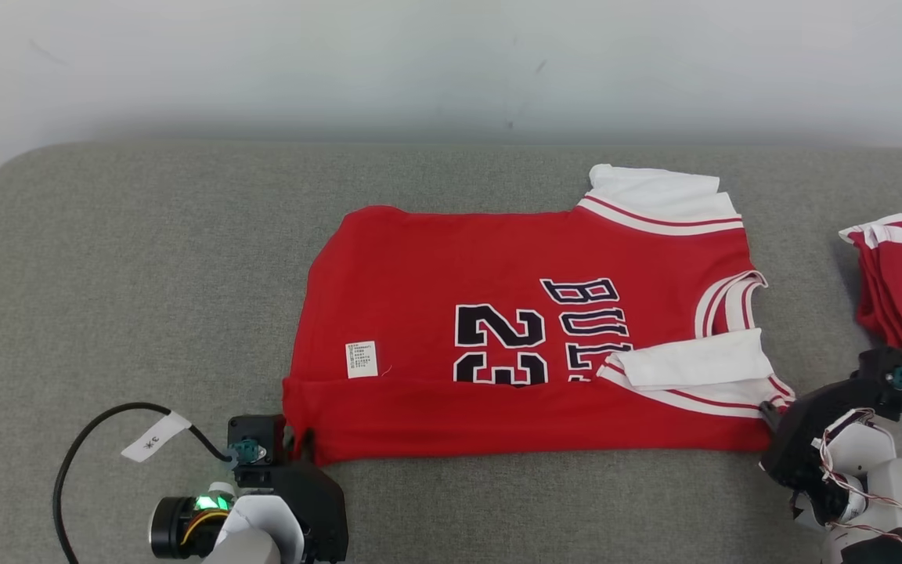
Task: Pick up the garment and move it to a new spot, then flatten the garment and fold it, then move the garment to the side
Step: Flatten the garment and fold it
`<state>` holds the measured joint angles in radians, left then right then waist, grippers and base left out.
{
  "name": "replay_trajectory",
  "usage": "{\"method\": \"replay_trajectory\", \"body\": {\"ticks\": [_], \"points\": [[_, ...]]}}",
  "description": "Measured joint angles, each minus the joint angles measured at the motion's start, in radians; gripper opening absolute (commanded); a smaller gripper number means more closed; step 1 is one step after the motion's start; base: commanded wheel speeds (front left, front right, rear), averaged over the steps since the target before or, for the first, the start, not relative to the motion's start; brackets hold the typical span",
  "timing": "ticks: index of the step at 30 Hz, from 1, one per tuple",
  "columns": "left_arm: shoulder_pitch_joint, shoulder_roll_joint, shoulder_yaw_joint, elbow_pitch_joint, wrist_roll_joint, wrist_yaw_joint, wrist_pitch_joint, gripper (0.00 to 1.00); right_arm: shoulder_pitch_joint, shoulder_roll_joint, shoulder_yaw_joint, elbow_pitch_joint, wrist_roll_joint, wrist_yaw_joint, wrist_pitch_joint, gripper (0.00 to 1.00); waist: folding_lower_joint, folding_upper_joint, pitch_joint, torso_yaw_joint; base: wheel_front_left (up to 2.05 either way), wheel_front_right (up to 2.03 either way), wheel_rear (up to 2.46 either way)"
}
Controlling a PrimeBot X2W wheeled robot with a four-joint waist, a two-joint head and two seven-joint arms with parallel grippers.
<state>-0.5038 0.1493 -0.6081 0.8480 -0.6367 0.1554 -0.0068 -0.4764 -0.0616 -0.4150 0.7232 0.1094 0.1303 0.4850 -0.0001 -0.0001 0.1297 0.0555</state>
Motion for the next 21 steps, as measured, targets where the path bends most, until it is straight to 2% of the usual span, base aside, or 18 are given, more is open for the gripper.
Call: {"method": "replay_trajectory", "body": {"ticks": [11, 16, 21], "points": [[0.055, -0.002, -0.001, 0.004, -0.045, -0.042, 0.015, 0.00, 0.072, 0.010, 0.007, -0.053, 0.043, 0.002, 0.021, 0.00, 0.0000, 0.0002, -0.060, -0.002, 0.00, 0.00, 0.00], [0.113, 0.011, 0.002, -0.029, -0.061, -0.044, 0.026, 0.00, 0.149, 0.013, 0.023, -0.127, 0.057, 0.002, 0.066, 0.00, 0.0001, 0.0002, -0.098, -0.005, 0.00, 0.00, 0.00], [0.199, 0.045, -0.001, -0.100, -0.077, -0.030, 0.036, 0.00, 0.261, 0.014, 0.020, -0.267, 0.094, 0.002, 0.137, 0.00, 0.0000, 0.0001, -0.142, -0.007, 0.00, 0.00, 0.00]]}}
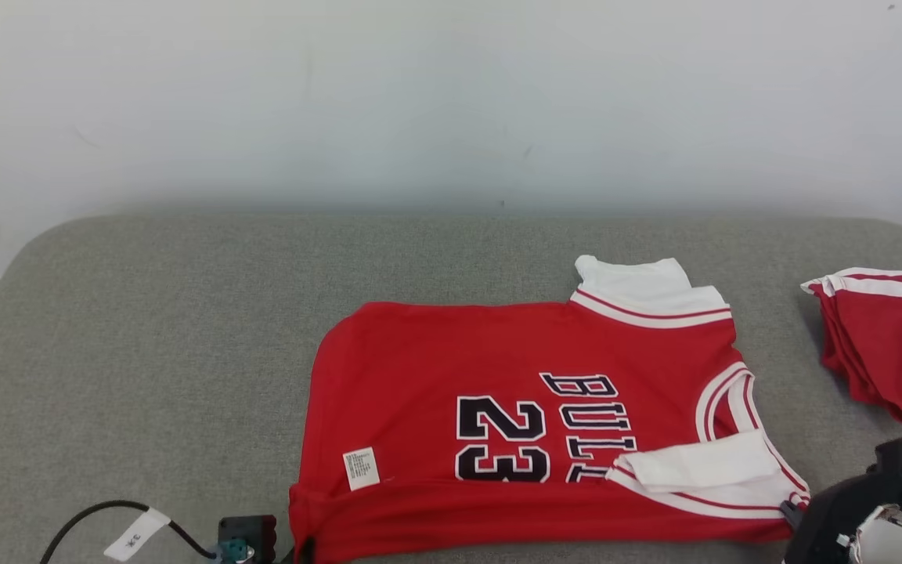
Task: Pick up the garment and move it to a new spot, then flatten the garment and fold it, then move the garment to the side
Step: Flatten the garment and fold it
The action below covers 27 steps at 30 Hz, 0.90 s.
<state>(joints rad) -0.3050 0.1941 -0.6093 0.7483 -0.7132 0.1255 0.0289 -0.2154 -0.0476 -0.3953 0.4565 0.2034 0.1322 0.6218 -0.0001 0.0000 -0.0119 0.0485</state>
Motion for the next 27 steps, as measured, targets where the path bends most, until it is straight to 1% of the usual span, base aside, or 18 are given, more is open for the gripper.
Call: {"method": "replay_trajectory", "body": {"ticks": [6, 12, 17, 20, 27], "points": [[0.082, 0.035, -0.011, -0.119, 0.000, 0.031, 0.023, 0.00, 0.132, 0.001, -0.013, -0.183, 0.051, 0.000, 0.084, 0.00, 0.0000, 0.0000, -0.028, 0.005, 0.00, 0.00, 0.00], [0.158, 0.082, -0.018, -0.245, -0.003, 0.079, 0.070, 0.00, 0.217, 0.001, -0.012, -0.294, 0.109, 0.000, 0.127, 0.00, 0.0000, 0.0000, -0.040, 0.001, 0.00, 0.00, 0.00], [0.214, 0.111, -0.024, -0.321, -0.003, 0.112, 0.103, 0.00, 0.279, 0.001, -0.008, -0.318, 0.147, 0.000, 0.140, 0.00, 0.0000, 0.0000, -0.042, -0.003, 0.00, 0.00, 0.00], [0.229, 0.125, -0.024, -0.347, 0.000, 0.126, 0.096, 0.00, 0.297, 0.001, -0.003, -0.313, 0.158, 0.000, 0.139, 0.00, 0.0000, 0.0000, -0.042, -0.008, 0.00, 0.00, 0.00], [0.238, 0.140, -0.030, -0.342, 0.025, 0.139, 0.074, 0.00, 0.318, 0.000, 0.021, -0.274, 0.179, 0.000, 0.133, 0.00, 0.0000, 0.0000, -0.047, -0.017, 0.00, 0.00, 0.00]]}}
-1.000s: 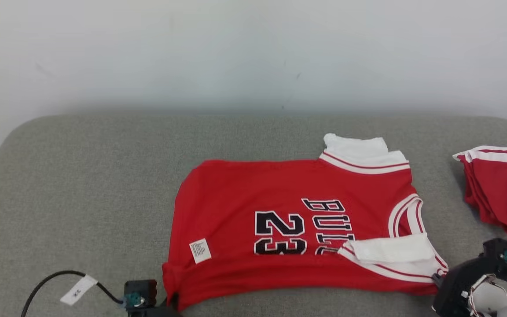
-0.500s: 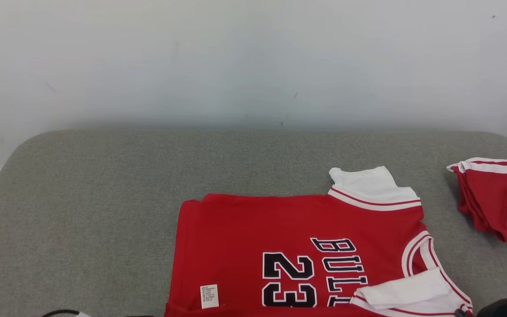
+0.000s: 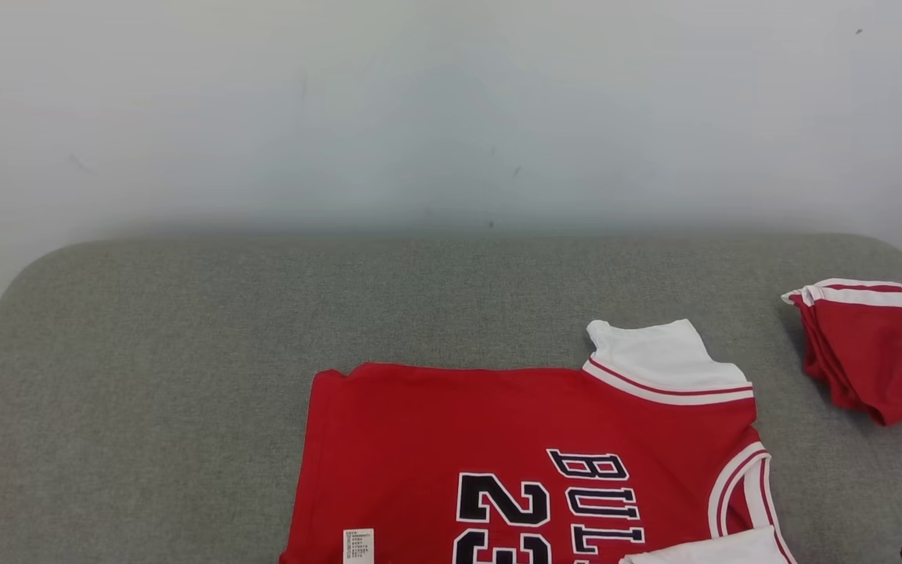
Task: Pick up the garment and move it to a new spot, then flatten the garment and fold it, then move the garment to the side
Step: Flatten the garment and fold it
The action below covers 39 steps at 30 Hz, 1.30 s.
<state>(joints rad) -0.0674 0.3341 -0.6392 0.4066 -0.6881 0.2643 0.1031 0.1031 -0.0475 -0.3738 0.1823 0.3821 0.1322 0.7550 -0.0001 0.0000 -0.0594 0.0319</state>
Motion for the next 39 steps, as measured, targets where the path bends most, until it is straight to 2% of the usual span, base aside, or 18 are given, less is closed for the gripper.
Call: {"method": "replay_trajectory", "body": {"ticks": [1, 2, 3, 13, 16, 19, 22, 25, 31, 34, 35, 39], "points": [[0.001, 0.000, 0.002, 0.002, 0.000, 0.002, -0.010, 0.18, 0.005, 0.000, 0.004, 0.003, 0.003, 0.000, -0.002, 0.00, 0.0000, 0.0000, -0.001, -0.001, 0.00, 0.00, 0.00], [0.001, 0.001, 0.004, 0.002, 0.000, 0.004, -0.020, 0.87, 0.008, 0.001, 0.007, 0.004, 0.004, 0.000, -0.006, 0.45, 0.0000, 0.0000, -0.002, -0.003, 0.00, 0.00, 0.00], [0.002, 0.002, 0.007, 0.004, 0.000, 0.008, -0.026, 1.00, 0.009, 0.001, 0.010, 0.005, 0.005, 0.000, -0.007, 1.00, 0.0000, 0.0000, -0.003, -0.004, 0.00, 0.00, 0.00], [0.029, 0.008, 0.036, -0.004, -0.002, 0.025, -0.106, 1.00, 0.037, -0.002, 0.021, -0.063, 0.046, 0.000, -0.081, 1.00, 0.0000, 0.0000, -0.021, -0.002, 0.00, 0.00, 0.00], [0.038, 0.003, 0.066, -0.028, -0.002, 0.029, -0.192, 1.00, 0.049, -0.002, 0.020, -0.092, 0.050, 0.000, -0.155, 1.00, 0.0000, 0.0000, -0.028, 0.006, 0.00, 0.00, 0.00], [0.052, 0.001, 0.085, -0.050, -0.001, 0.007, -0.293, 1.00, 0.052, -0.002, 0.026, -0.114, 0.003, 0.000, -0.255, 1.00, 0.0000, 0.0000, -0.035, 0.011, 0.00, 0.00, 0.00], [0.058, 0.000, 0.109, -0.079, 0.016, -0.010, -0.348, 1.00, 0.053, -0.003, 0.071, -0.112, 0.006, 0.000, -0.356, 1.00, 0.0000, 0.0000, -0.044, 0.013, 0.00, 0.00, 0.00], [0.065, -0.005, 0.142, -0.125, 0.068, -0.045, -0.363, 1.00, 0.061, -0.002, 0.150, -0.118, -0.009, 0.000, -0.480, 1.00, 0.0001, 0.0000, -0.056, 0.018, 0.00, 0.00, 0.00], [0.127, -0.074, 0.300, -0.267, 0.225, -0.130, -0.365, 1.00, 0.077, -0.002, 0.226, -0.091, -0.007, 0.000, -0.726, 1.00, 0.0001, 0.0000, -0.077, 0.028, 0.00, 0.00, 0.00], [0.158, -0.105, 0.356, -0.280, 0.276, -0.173, -0.365, 1.00, 0.076, -0.002, 0.250, -0.085, -0.044, 0.000, -0.793, 1.00, 0.0001, 0.0000, -0.083, 0.024, 0.00, 0.00, 0.00], [0.170, -0.122, 0.382, -0.279, 0.299, -0.205, -0.365, 1.00, 0.072, -0.002, 0.260, -0.090, -0.086, 0.000, -0.825, 1.00, 0.0001, 0.0000, -0.086, 0.020, 0.00, 0.00, 0.00], [0.183, -0.163, 0.444, -0.269, 0.327, -0.251, -0.365, 1.00, 0.060, -0.002, 0.253, -0.090, -0.094, 0.000, -0.852, 1.00, 0.0001, 0.0000, -0.091, 0.013, 0.00, 0.00, 0.00]]}}
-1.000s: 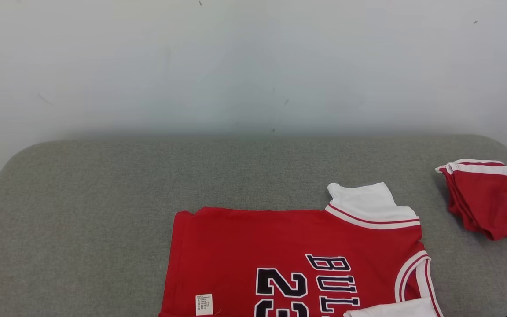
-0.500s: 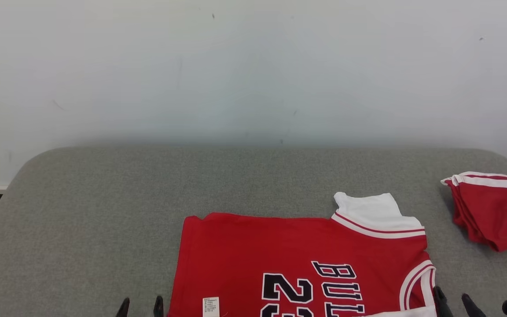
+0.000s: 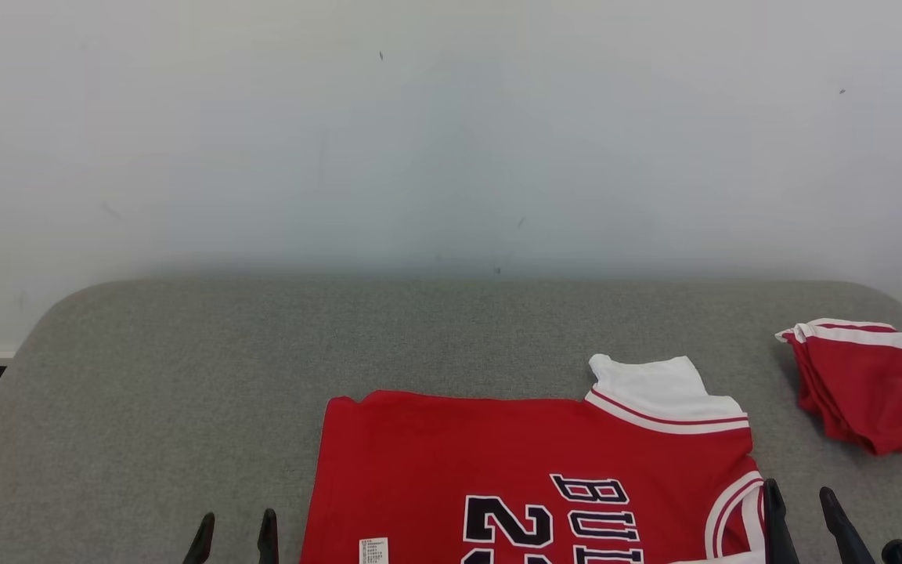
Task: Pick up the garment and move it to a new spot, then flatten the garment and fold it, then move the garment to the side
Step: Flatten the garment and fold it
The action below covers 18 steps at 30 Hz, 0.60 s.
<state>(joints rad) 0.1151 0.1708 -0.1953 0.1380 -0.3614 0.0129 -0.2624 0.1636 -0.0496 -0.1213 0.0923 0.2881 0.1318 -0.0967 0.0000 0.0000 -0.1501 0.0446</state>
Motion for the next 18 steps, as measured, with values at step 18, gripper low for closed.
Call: {"method": "replay_trajectory", "body": {"ticks": [18], "points": [[-0.429, 0.006, -0.018, 0.472, 0.044, -0.066, 0.192, 1.00, -0.301, -0.028, 0.082, 0.016, -0.077, 0.000, 0.345, 1.00, 0.0001, 0.0001, 0.067, -0.058, 0.00, 0.00, 0.00]]}}
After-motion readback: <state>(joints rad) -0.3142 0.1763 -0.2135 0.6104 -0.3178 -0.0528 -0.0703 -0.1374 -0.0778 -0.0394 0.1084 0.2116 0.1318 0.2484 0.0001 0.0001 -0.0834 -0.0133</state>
